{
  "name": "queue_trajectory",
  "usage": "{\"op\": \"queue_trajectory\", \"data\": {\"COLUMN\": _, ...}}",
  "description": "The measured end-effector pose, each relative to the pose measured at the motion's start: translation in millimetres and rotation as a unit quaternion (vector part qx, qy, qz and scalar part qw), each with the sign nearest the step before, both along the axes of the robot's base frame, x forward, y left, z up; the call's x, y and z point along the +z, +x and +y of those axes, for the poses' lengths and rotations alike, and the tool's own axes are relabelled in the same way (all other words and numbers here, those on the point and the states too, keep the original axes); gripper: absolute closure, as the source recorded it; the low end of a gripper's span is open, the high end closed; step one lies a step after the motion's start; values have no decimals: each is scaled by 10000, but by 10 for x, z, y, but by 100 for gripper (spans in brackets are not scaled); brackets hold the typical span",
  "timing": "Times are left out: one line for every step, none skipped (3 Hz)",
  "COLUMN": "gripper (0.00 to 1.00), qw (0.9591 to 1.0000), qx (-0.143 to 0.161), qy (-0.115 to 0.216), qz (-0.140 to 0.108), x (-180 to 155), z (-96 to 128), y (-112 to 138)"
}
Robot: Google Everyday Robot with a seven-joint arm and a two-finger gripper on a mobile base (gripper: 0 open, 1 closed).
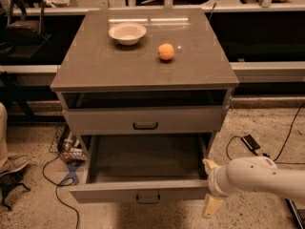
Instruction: Open middle drawer
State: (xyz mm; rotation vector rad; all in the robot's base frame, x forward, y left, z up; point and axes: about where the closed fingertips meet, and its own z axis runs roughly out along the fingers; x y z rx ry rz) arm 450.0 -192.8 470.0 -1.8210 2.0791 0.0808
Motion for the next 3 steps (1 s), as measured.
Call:
{"op": "queue_trajectory", "data": {"gripper": 0, "qw": 9992, "qx": -106, "qy": 97, "qz": -368, "x": 490, "z": -107, "y": -179}}
{"op": "queue_trajectory", "data": {"gripper": 0, "qw": 9975, "qx": -218, "qy": 223, "qz": -627, "x": 891, "z": -252, "y": -283}}
{"op": "queue_trajectory", "data": {"gripper": 0, "qw": 9949, "qx": -332, "qy": 350, "qz": -887, "x": 1247, "z": -428, "y": -273}}
